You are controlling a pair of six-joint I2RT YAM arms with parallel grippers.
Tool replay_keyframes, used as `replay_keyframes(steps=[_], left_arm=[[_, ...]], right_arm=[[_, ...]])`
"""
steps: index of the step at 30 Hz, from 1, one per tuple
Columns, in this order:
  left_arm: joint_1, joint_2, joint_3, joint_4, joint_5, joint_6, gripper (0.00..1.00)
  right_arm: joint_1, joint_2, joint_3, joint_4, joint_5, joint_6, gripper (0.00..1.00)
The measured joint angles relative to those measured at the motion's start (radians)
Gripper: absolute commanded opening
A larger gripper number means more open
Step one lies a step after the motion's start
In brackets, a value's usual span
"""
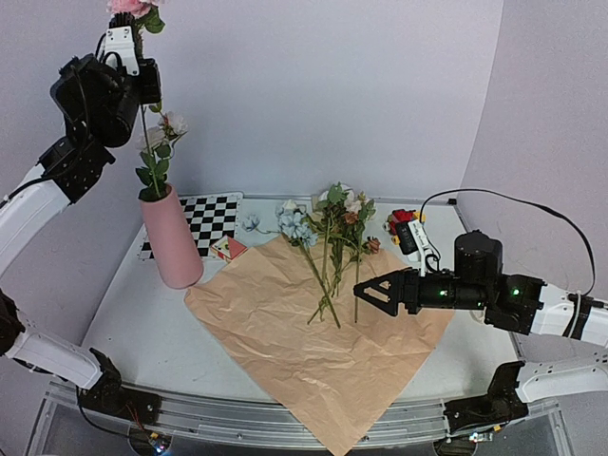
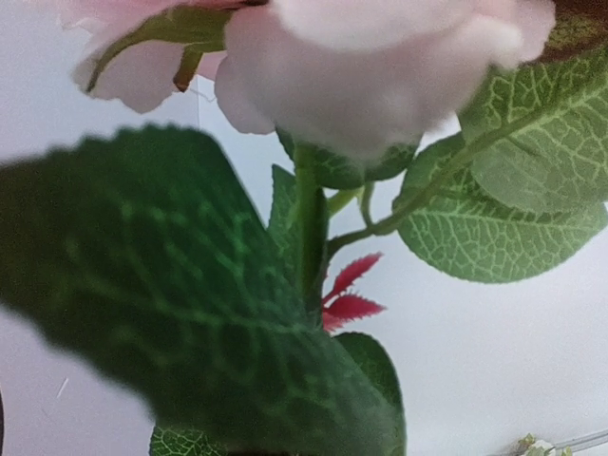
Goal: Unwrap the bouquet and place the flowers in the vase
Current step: Pick up the fake flower from the wrapping paper, then insert the fake flower into the vase.
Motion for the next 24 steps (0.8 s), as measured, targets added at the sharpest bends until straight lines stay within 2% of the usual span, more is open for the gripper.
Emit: replay_keyframes(steps=[8, 16, 24], left_arm=[[0.106, -0.024, -0.165, -0.016, 0.054, -0.162, 0.00], [0.120, -0.091, -0.349, -0.060, 0.063, -0.343, 0.00], [0.146, -0.140, -0.449, -0.105, 0.009, -0.502, 0.00]], right_arm=[[0.000, 0.000, 0.000, -0.003, 0.000, 0.000, 0.96], [0.000, 0.000, 0.000, -0.006, 0.000, 0.000, 0.96], [0.000, 0.000, 0.000, -0.006, 0.000, 0.000, 0.96]])
